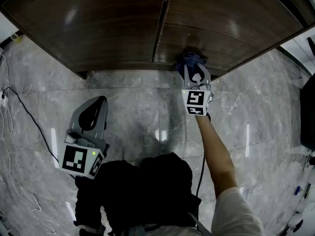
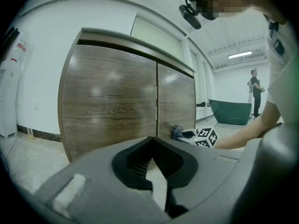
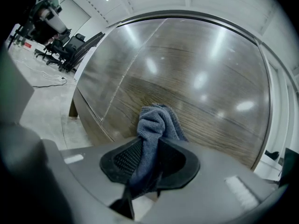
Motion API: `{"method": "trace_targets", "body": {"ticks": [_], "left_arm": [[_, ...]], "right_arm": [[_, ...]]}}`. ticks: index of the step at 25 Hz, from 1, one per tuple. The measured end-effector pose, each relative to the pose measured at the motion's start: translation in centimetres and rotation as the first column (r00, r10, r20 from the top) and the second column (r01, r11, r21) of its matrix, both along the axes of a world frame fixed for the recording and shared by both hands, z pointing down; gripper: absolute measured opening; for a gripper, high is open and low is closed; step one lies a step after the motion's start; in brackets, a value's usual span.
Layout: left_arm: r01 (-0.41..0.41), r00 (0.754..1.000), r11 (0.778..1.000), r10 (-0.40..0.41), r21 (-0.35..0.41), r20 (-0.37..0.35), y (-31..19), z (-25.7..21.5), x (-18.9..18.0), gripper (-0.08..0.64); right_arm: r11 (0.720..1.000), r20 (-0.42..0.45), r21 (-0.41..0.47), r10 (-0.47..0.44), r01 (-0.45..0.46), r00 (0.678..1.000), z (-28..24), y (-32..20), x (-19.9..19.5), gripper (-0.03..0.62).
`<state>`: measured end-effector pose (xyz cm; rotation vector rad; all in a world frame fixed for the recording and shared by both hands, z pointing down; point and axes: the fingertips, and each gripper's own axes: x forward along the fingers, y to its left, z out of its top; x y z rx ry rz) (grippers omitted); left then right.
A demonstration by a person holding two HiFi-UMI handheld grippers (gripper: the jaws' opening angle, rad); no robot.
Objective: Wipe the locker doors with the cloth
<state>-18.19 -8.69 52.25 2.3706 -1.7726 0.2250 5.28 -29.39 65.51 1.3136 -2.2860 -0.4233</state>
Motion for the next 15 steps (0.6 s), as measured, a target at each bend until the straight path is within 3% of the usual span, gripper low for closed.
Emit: {"method": "trace_targets", "body": {"ticks": [15], "left_arm": [[0.047,0.999,0.999,-0.047,0.012,-0.019,2.3,-0.2,-4.6,0.002]], "right_arm": [[0.997,-0.019,-0.001,-0.075,0.075,0.997,0.5,2.2,-9.1,0.101]]}}
